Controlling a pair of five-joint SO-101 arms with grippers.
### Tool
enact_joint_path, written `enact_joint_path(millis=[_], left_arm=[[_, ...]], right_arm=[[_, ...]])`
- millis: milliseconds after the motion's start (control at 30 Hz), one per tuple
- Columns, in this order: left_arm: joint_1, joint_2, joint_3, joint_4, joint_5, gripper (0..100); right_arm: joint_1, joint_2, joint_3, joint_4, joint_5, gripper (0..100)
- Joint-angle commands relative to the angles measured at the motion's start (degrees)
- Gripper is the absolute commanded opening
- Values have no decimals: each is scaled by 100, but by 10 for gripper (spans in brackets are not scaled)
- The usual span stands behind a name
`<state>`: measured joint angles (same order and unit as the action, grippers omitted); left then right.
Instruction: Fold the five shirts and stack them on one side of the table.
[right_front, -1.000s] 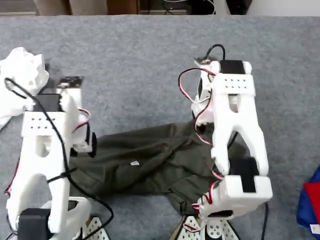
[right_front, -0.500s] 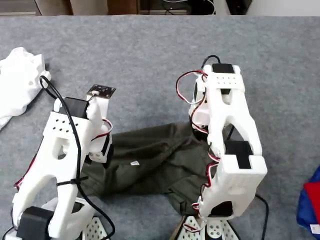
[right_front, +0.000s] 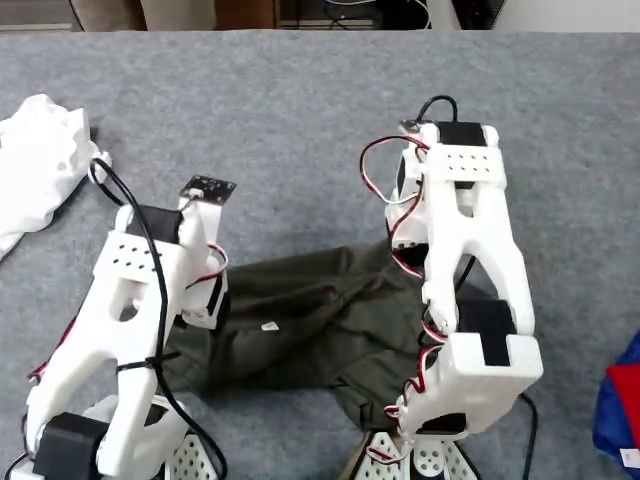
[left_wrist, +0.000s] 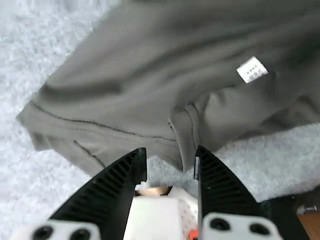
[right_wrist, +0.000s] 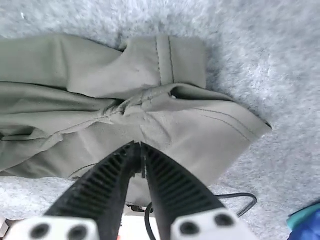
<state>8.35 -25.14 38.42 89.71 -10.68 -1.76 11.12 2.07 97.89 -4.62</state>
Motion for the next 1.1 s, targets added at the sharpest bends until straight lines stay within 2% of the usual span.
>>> enact_joint_path(millis=[0,200,400,533,767,833,967,1067], left_arm=[[26,-13,369,-440,-9,171],[9,-22,844,-1046,-18,172],[9,-75,721,-1134,141,232],[26,-31,747,-1169,149,233],[26,-22,1363,-2277,149,231],[35,-13,1530,-2470,141,205],[132,-13,1635,-2514,97,78],[185,-13,1644,-2488,-149,50]], right_arm=[[84,-382,-233,-18,-35,5],[75,-356,-259,141,123,5],[75,-338,-251,290,114,5],[66,-338,-268,290,88,5],[48,-338,-277,237,88,5],[66,-338,-277,141,79,5],[57,-338,-277,132,79,5],[57,-338,-277,123,79,5]])
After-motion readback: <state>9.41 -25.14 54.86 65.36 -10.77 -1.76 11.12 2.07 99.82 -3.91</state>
